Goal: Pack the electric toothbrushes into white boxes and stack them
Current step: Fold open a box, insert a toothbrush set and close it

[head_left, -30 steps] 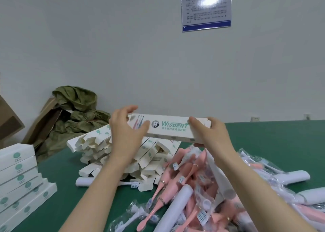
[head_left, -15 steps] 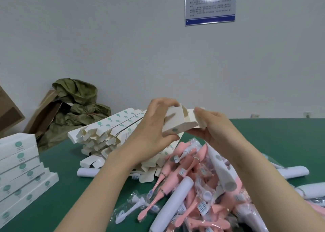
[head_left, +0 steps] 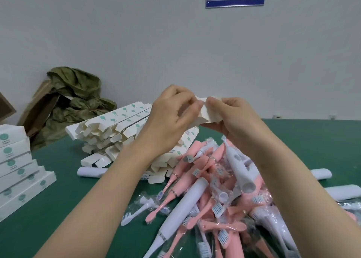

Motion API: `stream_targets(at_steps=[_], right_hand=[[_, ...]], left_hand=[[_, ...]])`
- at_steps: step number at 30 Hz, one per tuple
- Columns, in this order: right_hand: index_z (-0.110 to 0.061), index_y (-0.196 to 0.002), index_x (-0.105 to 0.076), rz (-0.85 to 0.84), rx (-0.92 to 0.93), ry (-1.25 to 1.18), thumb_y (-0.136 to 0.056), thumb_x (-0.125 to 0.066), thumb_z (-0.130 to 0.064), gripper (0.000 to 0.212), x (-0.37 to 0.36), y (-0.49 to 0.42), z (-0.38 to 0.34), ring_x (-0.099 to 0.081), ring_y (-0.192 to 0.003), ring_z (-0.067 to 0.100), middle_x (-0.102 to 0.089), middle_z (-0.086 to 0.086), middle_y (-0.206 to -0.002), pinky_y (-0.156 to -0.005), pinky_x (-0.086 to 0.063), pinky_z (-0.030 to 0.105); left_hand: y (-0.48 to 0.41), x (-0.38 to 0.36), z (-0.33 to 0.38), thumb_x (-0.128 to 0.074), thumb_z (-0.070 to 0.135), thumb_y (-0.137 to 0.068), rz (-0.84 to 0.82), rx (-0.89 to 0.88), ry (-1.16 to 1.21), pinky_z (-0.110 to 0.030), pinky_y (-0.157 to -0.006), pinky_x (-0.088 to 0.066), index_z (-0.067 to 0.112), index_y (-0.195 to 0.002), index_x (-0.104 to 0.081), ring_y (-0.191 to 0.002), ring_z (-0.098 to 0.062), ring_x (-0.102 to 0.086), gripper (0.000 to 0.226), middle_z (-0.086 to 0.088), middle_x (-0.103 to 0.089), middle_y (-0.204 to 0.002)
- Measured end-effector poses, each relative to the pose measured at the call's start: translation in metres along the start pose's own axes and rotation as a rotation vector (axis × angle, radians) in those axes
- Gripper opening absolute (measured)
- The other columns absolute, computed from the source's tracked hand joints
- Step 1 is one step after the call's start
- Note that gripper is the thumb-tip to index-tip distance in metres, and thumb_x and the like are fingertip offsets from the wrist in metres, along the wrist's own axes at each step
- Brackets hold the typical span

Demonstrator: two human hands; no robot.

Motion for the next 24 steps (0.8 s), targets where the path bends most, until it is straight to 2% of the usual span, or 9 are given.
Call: stream_targets(at_steps=[4, 8, 11, 14, 15, 17, 19, 22, 24], right_hand=[[-0.002, -0.082, -0.065, 0.051, -0.014, 0.033, -0.098, -0.048, -0.017, 0.028, 0.004, 0.001, 0.0, -0.066, -0.064, 0.014, -0.067, 0.004, -0.069, -0.072, -0.056, 0.025], [0.005, -0.096, -0.065, 0.01, -0.045, 0.011, -0.1, -0.044, -0.017, 0.031, 0.001, 0.001, 0.003, -0.069, -0.088, 0.029, -0.069, 0.023, -0.1, -0.084, -0.056, 0.033], [0.003, -0.093, -0.064, -0.06, -0.064, -0.117, -0.102, -0.04, -0.026, 0.038, -0.004, -0.001, -0.002, -0.07, -0.079, 0.021, -0.071, 0.016, -0.09, -0.071, -0.058, 0.025], [-0.003, -0.088, -0.065, -0.037, -0.071, -0.103, -0.102, -0.038, -0.032, 0.042, 0.006, -0.007, -0.003, -0.07, -0.07, 0.018, -0.072, 0.011, -0.08, -0.065, -0.058, 0.026], [-0.004, -0.087, -0.066, 0.02, -0.059, 0.049, -0.101, -0.043, -0.029, 0.037, 0.014, -0.013, -0.001, -0.069, -0.071, 0.017, -0.072, 0.012, -0.082, -0.068, -0.059, 0.027], [-0.001, -0.087, -0.067, 0.101, -0.041, 0.585, -0.095, -0.05, -0.02, 0.027, 0.03, -0.026, 0.005, -0.064, -0.074, 0.017, -0.071, 0.016, -0.089, -0.074, -0.057, 0.032], [0.004, -0.098, -0.067, 0.014, -0.117, 1.042, -0.09, -0.052, -0.015, 0.025, 0.038, -0.038, 0.022, -0.058, -0.076, 0.019, -0.069, 0.018, -0.095, -0.073, -0.05, 0.031], [-0.006, -0.122, -0.061, -0.089, -0.289, 1.307, -0.088, -0.049, -0.005, 0.035, 0.046, -0.043, 0.048, -0.059, -0.105, 0.024, -0.063, 0.01, -0.122, -0.087, -0.047, 0.029], [-0.006, -0.128, -0.055, -0.076, -0.32, 1.358, -0.089, -0.046, -0.004, 0.04, 0.052, -0.046, 0.053, -0.055, -0.115, 0.028, -0.058, 0.01, -0.129, -0.092, -0.045, 0.031]], left_hand=[[0.001, -0.004, -0.003, -0.053, 0.048, -0.085, -0.163, 0.004, -0.054, -0.001, -0.08, -0.029, 0.026, -0.107, -0.058, -0.099, 0.004, -0.045, 0.032, 0.005, -0.056, -0.113], [0.002, -0.004, -0.008, -0.066, 0.052, -0.075, -0.263, 0.019, -0.155, -0.003, -0.079, -0.031, 0.034, -0.119, -0.05, -0.098, 0.0, -0.044, 0.05, 0.01, -0.052, -0.115], [-0.002, 0.003, -0.007, -0.07, 0.038, -0.074, -0.221, -0.024, -0.211, -0.005, -0.073, -0.032, 0.033, -0.116, -0.053, -0.089, 0.003, -0.045, 0.045, 0.008, -0.055, -0.11], [-0.005, 0.012, -0.008, -0.061, 0.041, -0.07, -0.177, -0.002, -0.255, -0.013, -0.074, -0.034, 0.035, -0.111, -0.054, -0.087, -0.001, -0.045, 0.042, 0.007, -0.057, -0.109], [-0.005, 0.015, -0.009, -0.058, 0.043, -0.068, -0.167, 0.015, -0.264, -0.019, -0.077, -0.036, 0.036, -0.111, -0.054, -0.092, -0.005, -0.046, 0.043, 0.007, -0.057, -0.109], [-0.006, 0.021, -0.011, -0.058, 0.046, -0.067, -0.152, 0.059, -0.25, -0.026, -0.078, -0.036, 0.038, -0.109, -0.054, -0.096, -0.011, -0.048, 0.043, 0.005, -0.056, -0.108], [-0.007, 0.026, -0.015, -0.058, 0.049, -0.066, -0.151, 0.086, -0.239, -0.027, -0.076, -0.033, 0.04, -0.109, -0.053, -0.093, -0.013, -0.047, 0.044, 0.004, -0.055, -0.106], [-0.005, 0.028, -0.019, -0.067, 0.045, -0.073, -0.16, 0.093, -0.236, -0.027, -0.076, -0.031, 0.038, -0.11, -0.054, -0.094, -0.015, -0.047, 0.041, 0.003, -0.055, -0.107], [-0.003, 0.028, -0.021, -0.069, 0.039, -0.075, -0.148, 0.1, -0.217, -0.027, -0.076, -0.032, 0.036, -0.11, -0.055, -0.094, -0.015, -0.047, 0.038, 0.003, -0.054, -0.105]])
Point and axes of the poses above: each hand's wrist, its own y-axis away from the middle knuckle, its own x-axis out of the back of the hand, z = x × y, the point moved 5 cm from there along -y, towards the middle knuckle
